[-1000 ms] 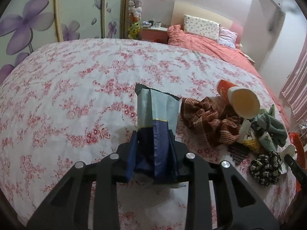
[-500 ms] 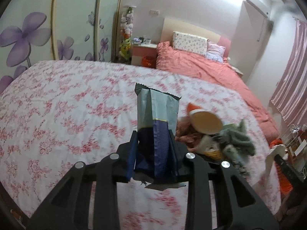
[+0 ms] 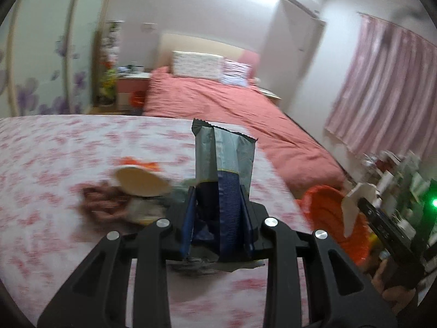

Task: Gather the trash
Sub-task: 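Carry tissue and wrapper to the orange basket and open both grippers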

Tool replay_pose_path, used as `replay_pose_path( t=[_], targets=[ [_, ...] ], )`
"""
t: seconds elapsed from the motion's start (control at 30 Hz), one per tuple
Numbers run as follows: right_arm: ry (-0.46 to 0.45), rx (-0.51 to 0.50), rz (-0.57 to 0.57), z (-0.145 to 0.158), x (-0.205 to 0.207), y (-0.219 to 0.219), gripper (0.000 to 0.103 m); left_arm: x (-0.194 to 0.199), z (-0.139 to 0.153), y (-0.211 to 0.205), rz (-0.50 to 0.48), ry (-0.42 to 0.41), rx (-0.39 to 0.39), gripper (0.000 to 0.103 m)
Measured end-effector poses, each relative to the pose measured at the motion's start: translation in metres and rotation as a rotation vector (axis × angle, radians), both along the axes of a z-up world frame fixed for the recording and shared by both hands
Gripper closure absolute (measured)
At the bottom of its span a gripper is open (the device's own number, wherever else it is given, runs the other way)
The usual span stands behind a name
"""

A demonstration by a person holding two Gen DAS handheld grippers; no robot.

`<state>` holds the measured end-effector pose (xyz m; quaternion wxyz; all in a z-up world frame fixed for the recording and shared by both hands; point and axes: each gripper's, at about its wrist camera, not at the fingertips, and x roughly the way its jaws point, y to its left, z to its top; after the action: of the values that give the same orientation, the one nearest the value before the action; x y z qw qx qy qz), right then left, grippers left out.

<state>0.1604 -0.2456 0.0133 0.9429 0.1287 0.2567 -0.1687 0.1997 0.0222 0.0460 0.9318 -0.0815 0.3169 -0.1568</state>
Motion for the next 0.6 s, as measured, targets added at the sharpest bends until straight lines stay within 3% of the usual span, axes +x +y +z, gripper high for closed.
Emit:
replay_pose_path(
  t=[0.33, 0.6],
  targets=[
    [-0.022, 0.023, -0.137, -0.015, -0.01, -0.06, 0.062, 0.003, -0.015, -0.145, -0.283, 0.03, -0.003, 0.073],
    [-0.025, 0.069, -0.18, -0.031, -0.013, -0.096, 0.062, 0.022, -0.045, -0.225, -0.412, 0.092, 0.024, 0.073]
  ],
)
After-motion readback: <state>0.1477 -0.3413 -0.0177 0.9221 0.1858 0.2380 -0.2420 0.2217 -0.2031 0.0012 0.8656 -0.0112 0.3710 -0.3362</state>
